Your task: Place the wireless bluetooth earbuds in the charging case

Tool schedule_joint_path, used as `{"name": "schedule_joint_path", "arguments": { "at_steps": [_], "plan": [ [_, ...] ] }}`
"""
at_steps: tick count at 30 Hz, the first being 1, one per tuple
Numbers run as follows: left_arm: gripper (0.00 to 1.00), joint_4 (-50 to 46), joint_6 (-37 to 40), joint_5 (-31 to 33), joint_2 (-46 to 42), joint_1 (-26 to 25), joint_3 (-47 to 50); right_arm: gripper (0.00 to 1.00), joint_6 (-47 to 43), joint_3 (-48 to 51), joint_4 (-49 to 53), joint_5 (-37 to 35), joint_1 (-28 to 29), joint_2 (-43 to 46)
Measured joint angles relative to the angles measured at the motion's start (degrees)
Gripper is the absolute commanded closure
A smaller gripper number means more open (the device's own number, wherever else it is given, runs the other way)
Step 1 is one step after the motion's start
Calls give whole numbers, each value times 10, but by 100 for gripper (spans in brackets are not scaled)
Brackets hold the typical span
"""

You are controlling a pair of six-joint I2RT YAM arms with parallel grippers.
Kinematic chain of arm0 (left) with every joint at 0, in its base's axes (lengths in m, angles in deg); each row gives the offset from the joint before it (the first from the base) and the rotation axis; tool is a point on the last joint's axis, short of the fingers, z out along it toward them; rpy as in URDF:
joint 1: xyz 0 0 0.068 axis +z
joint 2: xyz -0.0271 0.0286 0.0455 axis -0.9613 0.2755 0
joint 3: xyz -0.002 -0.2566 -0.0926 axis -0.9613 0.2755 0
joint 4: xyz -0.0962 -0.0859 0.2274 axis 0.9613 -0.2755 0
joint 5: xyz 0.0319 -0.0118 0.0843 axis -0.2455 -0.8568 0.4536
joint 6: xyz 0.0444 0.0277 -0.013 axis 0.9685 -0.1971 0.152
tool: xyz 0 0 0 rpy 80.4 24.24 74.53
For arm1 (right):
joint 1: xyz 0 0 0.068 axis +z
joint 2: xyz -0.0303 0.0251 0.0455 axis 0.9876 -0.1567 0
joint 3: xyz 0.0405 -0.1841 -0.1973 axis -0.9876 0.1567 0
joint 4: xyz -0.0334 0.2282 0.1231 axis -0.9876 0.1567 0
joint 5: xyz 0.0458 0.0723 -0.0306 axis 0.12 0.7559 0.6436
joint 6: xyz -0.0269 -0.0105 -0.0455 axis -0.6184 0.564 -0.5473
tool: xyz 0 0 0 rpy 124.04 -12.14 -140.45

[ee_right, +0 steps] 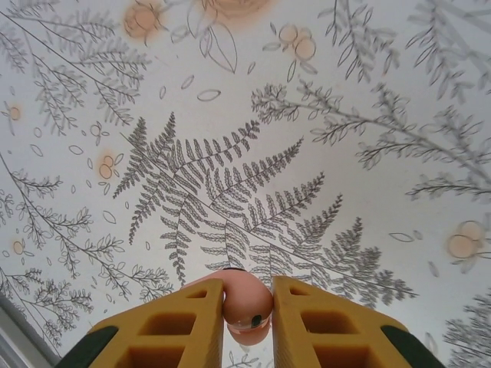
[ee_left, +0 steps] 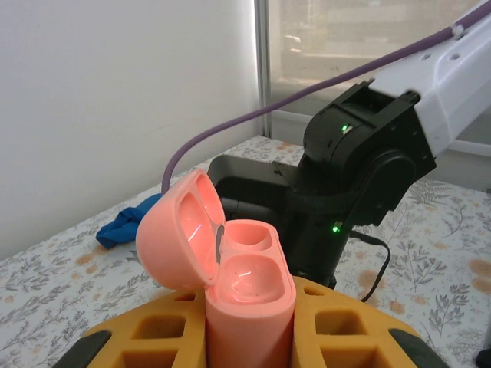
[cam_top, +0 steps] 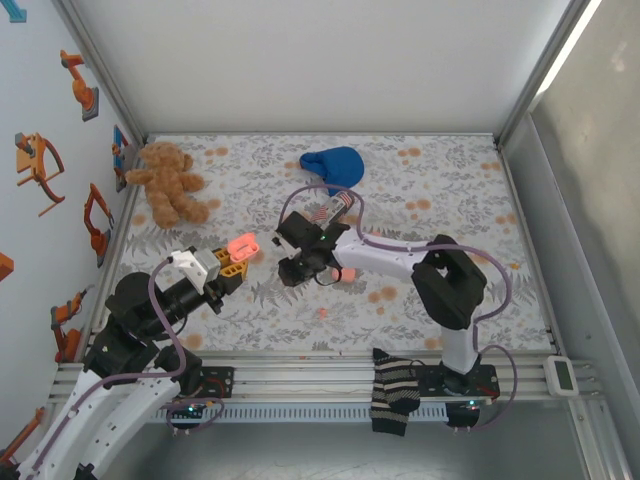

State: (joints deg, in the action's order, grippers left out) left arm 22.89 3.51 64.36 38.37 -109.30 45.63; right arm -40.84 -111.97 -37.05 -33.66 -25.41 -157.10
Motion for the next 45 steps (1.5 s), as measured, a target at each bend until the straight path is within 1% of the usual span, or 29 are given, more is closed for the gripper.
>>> {"name": "schedule_joint_path", "arguments": {
  "at_steps": [10, 15, 22, 28, 37, 45],
  "plan": [
    [100, 10, -4, -1, 21, 0, 3, 79, -77, 18, 24, -87, -14, 136],
    [100, 40, -15, -7, 46, 0, 15, 79, -128, 18, 26, -134, -14, 211],
    [100, 92, -30, -26, 99, 0, 24, 79, -195, 19, 22, -171, -14, 293],
    [100, 143, -43, -50, 146, 0, 25, 79, -252, 21, -5, -172, -14, 337],
    [100, 230, -73, -85, 212, 0, 28, 79, -314, 24, -64, -131, -12, 359],
    [100, 283, -91, -108, 249, 0, 28, 79, -362, 41, -109, -122, 23, 364]
  ]
}}
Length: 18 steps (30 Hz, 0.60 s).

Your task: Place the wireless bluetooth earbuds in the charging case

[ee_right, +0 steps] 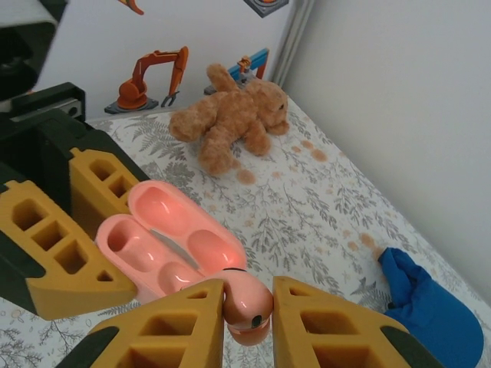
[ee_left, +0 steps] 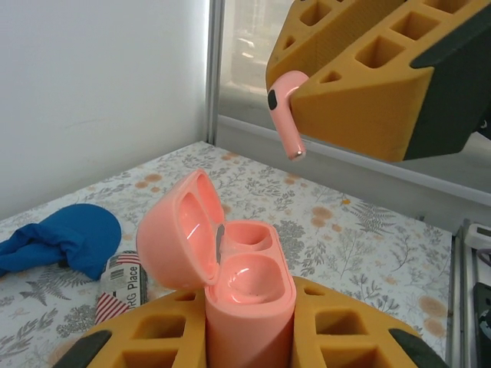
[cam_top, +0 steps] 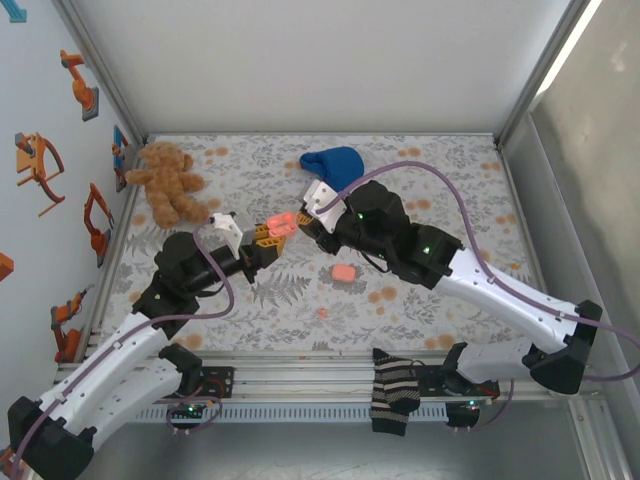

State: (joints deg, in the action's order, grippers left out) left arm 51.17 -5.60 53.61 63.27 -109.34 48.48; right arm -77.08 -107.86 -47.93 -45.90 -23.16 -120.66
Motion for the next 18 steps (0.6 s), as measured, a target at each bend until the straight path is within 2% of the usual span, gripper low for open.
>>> {"name": "schedule_joint_path", "arguments": {
  "at_steps": [18],
  "plan": [
    [100, 18, -6, -16, 7, -2, 1, 79, -56, -7, -21, -18, 42, -45]
  ]
}}
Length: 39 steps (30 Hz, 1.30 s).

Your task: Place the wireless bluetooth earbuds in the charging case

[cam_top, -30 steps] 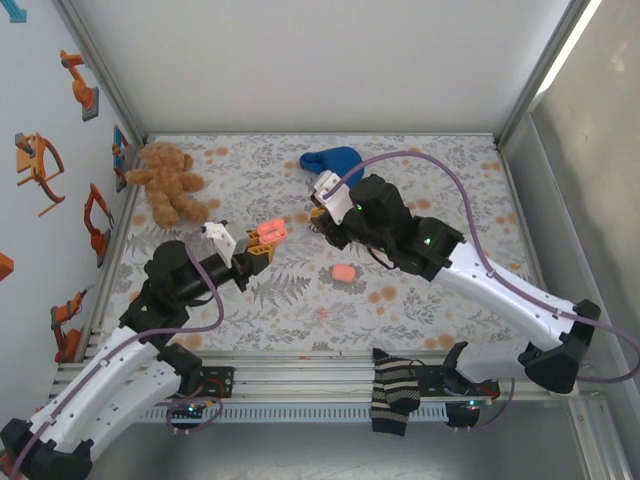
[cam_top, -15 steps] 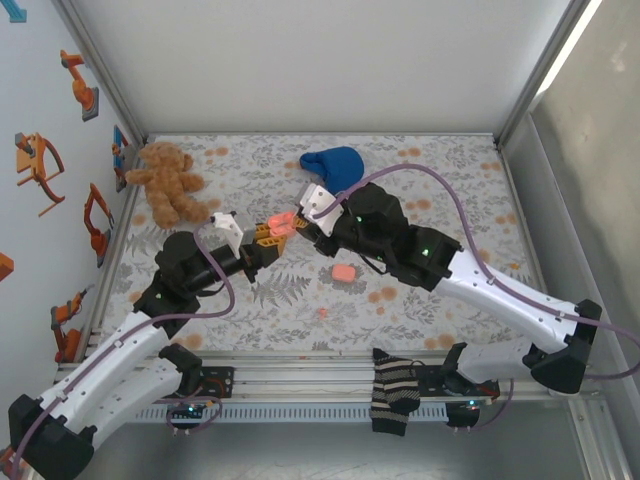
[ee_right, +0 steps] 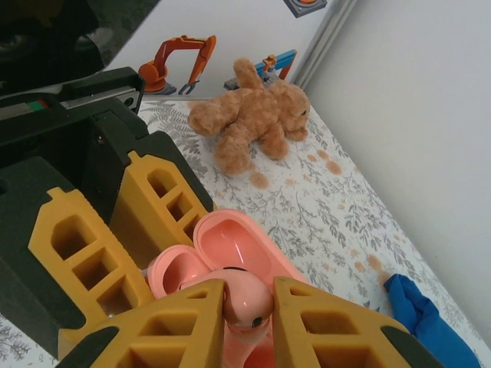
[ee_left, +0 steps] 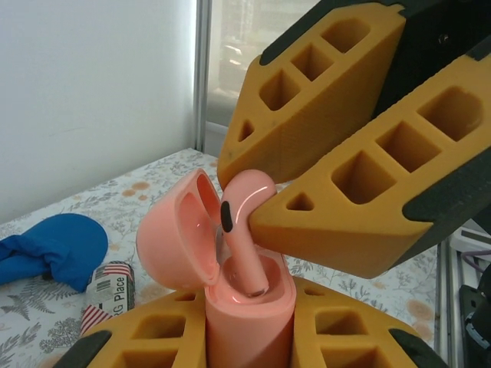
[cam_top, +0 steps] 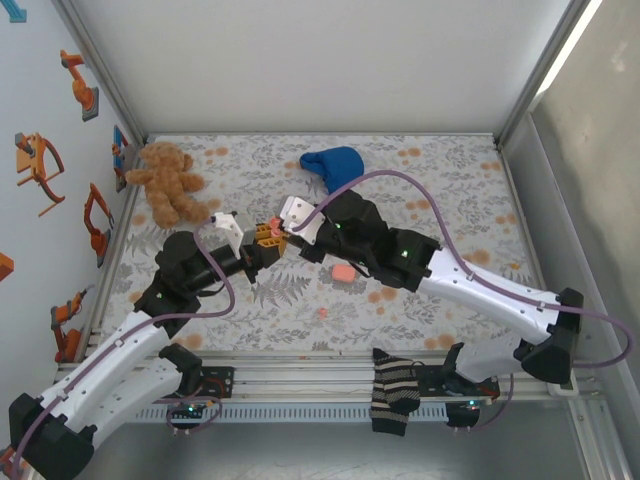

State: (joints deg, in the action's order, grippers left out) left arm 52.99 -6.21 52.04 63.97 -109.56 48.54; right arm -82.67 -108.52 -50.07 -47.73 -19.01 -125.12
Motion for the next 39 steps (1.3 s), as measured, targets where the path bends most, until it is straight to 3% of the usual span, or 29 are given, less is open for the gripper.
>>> {"name": "schedule_joint_path", "arguments": {
  "at_steps": [11, 28, 39],
  "plan": [
    [100, 0, 0, 0, -1, 0, 1, 79, -5, -3, -2, -3, 8, -6],
    [100, 1, 0, 0, -6, 0, 4, 69, -10, -12, 9, 23, 9, -6],
    [100, 17, -2, 5, -12, 0, 17, 51, 10, -21, 13, 40, 9, 16]
  ]
}}
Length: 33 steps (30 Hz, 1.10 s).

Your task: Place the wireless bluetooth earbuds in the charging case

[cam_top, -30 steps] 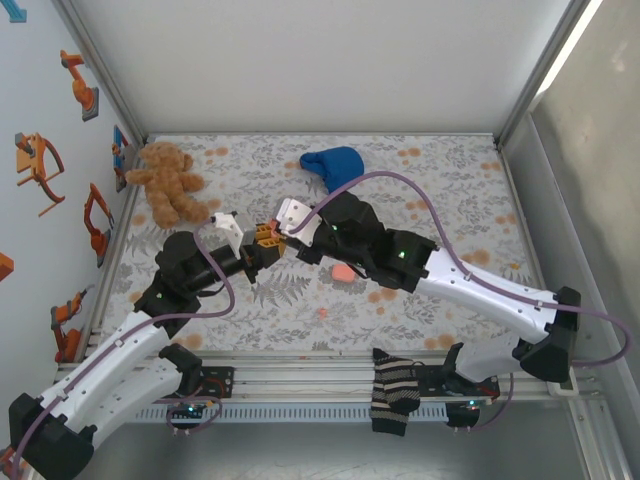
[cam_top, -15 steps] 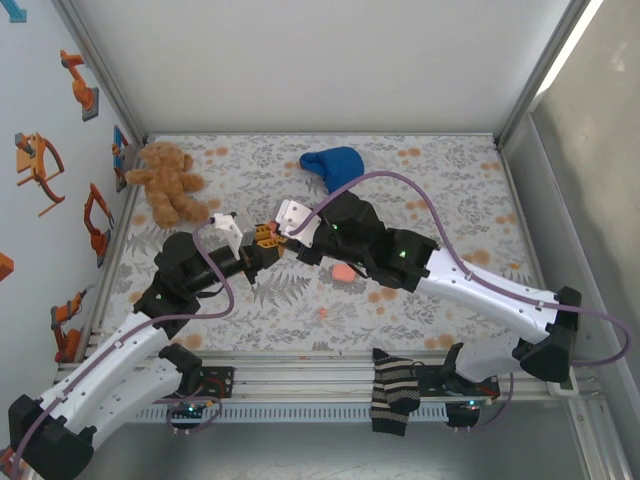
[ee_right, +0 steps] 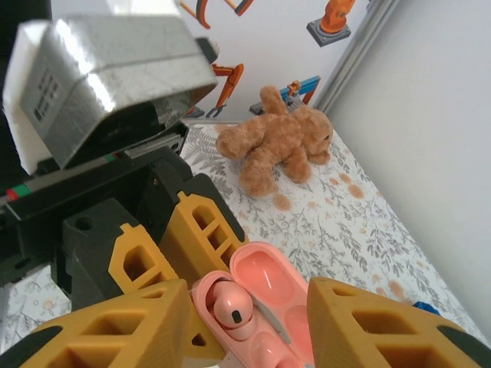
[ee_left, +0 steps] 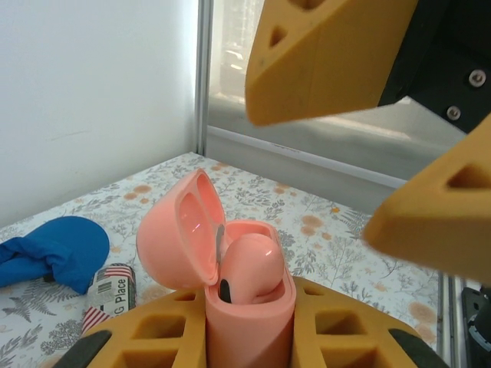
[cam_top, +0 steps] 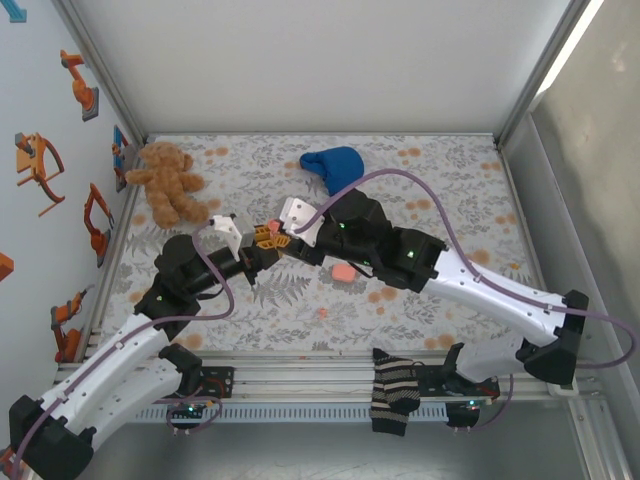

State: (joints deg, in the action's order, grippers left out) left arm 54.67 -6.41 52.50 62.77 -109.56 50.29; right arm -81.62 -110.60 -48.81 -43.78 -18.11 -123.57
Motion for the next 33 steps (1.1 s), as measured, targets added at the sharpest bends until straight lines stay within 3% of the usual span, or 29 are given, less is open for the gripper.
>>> {"name": "schedule_joint_path", "arguments": {
  "at_steps": [8, 21, 33],
  "plan": [
    [100, 0, 0, 7, -10, 0, 6, 37, 23, 0, -6, -23, 0, 44],
    [100, 4, 0, 23, -49, 0, 23, 1, 57, 45, -24, -108, -2, 93],
    [100, -42, 15, 43, -114, 0, 23, 0, 123, 86, -23, -159, -30, 110]
  ]
}}
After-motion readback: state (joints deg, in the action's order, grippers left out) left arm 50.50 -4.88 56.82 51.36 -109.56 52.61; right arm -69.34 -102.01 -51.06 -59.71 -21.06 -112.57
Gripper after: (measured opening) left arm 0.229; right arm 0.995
